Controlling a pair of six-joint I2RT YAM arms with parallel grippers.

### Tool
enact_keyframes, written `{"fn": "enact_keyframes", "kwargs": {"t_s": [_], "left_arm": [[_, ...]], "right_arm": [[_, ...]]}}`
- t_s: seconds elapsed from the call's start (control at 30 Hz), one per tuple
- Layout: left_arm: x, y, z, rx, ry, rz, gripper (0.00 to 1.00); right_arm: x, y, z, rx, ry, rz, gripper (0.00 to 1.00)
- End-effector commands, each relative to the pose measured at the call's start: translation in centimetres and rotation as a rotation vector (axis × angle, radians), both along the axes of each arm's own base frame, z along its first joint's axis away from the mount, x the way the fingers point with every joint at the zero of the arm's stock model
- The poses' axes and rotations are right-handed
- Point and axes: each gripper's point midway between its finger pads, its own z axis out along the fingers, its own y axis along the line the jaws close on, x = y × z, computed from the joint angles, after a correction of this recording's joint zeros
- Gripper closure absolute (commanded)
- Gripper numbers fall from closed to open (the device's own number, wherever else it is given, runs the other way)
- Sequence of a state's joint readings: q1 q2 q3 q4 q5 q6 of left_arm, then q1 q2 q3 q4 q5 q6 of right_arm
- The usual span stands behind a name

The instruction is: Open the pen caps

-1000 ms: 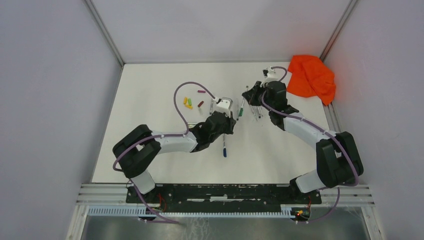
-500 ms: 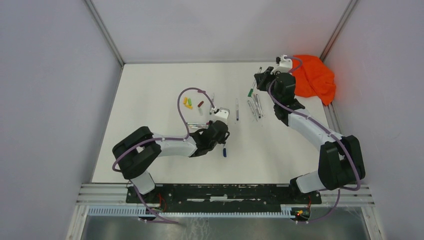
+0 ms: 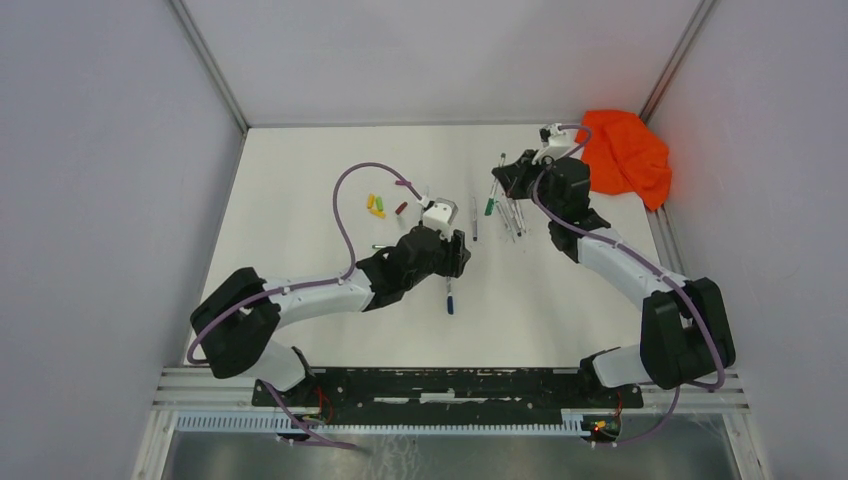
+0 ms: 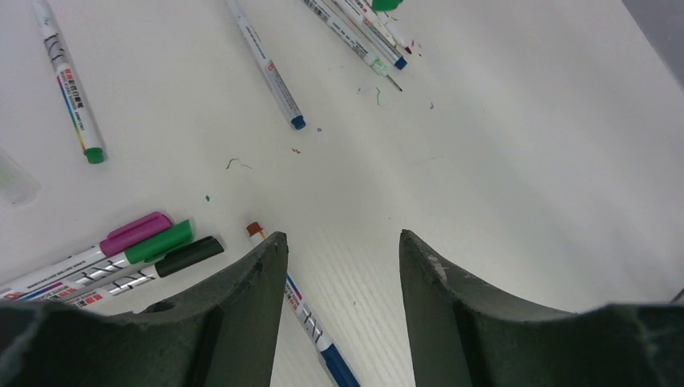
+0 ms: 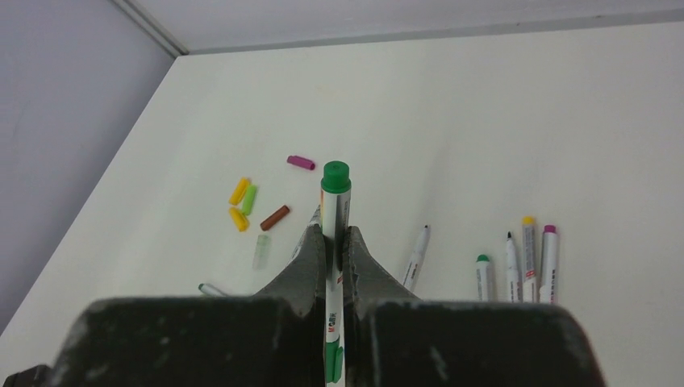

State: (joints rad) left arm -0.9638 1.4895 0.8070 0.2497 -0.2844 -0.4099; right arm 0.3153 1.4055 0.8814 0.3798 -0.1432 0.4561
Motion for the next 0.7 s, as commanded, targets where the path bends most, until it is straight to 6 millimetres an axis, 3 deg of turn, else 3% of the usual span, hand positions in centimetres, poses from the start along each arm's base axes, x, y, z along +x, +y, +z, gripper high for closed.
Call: {"fn": "enact_keyframes", "kwargs": {"t_s": [0.0, 0.27, 0.67], "left_arm": [[0.5, -1.7, 2.8, -0.079, -0.045, -0.086, 0.39], [0.8, -2.6, 4.2, -0.175, -0.033, -0.147, 0.37], [1.0, -3.0, 3.8, -0.209, -0.007, -0.184, 0.38]], "right_arm": [[-2.3, 2.2, 1.0, 0.050, -0.028, 0.117, 1.00], [-5.1, 4.5, -0.7, 0.086, -0.002, 0.212, 1.00], [-8.1, 7.8, -1.6, 0.165, 0.025, 0.320, 1.00]]}}
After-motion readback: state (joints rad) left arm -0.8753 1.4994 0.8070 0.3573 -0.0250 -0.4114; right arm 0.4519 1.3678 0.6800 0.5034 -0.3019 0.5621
